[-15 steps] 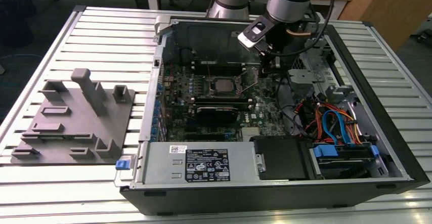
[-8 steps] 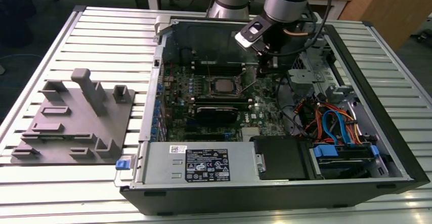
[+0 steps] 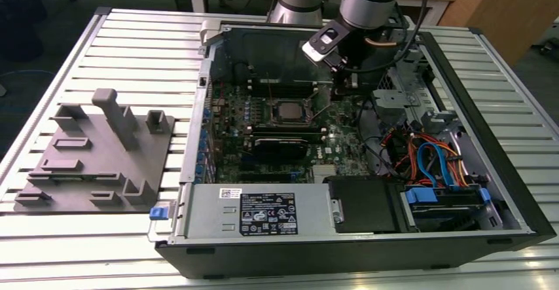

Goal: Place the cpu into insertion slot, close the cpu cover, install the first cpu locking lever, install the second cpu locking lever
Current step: 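Close the cpu cover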

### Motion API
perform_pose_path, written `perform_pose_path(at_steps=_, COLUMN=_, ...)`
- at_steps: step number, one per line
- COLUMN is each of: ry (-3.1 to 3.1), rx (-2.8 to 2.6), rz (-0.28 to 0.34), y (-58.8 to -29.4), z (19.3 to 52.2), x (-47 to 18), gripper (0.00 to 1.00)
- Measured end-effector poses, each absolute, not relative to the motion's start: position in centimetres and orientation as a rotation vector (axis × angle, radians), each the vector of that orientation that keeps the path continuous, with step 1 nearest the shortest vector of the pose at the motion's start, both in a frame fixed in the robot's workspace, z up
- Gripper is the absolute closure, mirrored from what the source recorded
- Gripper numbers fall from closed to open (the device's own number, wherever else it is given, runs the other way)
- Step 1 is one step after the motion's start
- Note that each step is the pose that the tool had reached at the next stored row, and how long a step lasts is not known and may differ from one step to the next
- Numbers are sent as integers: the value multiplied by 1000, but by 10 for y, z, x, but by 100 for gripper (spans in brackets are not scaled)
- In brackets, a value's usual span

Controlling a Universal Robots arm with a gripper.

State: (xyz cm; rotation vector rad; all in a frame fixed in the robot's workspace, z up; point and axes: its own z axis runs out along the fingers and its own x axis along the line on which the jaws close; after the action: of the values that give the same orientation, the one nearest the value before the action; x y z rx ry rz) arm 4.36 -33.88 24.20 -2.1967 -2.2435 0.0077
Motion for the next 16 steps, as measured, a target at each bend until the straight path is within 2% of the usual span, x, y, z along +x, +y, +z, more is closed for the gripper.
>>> perform_pose_path(at_steps=16, ry=-2244, rx=-2197, rz=8, y=-339, z=242, x=37, gripper=90)
